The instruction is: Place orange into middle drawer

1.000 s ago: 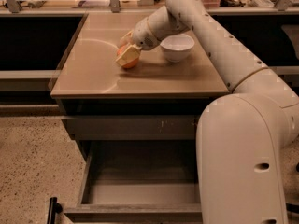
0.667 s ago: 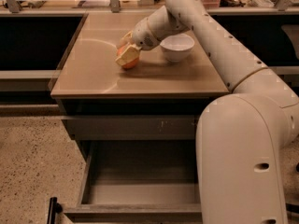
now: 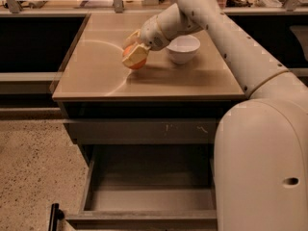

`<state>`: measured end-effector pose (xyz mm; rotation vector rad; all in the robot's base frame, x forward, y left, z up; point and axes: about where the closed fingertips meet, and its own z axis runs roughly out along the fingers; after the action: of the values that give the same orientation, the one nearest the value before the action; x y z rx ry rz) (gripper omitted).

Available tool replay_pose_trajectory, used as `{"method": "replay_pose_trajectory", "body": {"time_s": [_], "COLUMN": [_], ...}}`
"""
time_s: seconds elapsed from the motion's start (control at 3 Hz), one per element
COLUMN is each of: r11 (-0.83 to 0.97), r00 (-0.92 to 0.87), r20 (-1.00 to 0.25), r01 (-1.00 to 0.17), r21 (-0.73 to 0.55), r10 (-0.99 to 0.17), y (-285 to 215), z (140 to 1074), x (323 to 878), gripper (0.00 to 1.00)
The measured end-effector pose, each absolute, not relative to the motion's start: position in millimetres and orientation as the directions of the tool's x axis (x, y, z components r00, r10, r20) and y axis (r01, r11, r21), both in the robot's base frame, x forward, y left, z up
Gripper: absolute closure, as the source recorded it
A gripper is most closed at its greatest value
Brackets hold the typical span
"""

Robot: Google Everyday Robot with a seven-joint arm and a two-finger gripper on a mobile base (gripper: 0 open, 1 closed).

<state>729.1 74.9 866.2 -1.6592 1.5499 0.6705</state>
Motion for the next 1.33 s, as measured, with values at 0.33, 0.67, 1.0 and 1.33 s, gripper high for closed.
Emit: {"method": "replay_pose_trajectory", "body": {"time_s": [0.33, 0.67, 1.0, 1.33], "r11": [-0.013, -0.023, 0.010, 0.076], "r00": [0.188, 0.227, 0.246, 0.225], "r20": [-0.816, -0.825, -0.833, -0.850], "r01": [-0.976, -0.968, -0.957, -0.953], "r21": [-0.216, -0.252, -0.288, -0.295], "r10": [-0.546, -0.517, -0.495, -0.476], "y": [63.0, 46.2, 34.1, 25.6], "z": [895.0, 926.7, 959.8, 959.8], "x": [696.1, 646.2, 583.2, 533.1], "gripper": [1.00, 1.00, 1.00, 1.00]}}
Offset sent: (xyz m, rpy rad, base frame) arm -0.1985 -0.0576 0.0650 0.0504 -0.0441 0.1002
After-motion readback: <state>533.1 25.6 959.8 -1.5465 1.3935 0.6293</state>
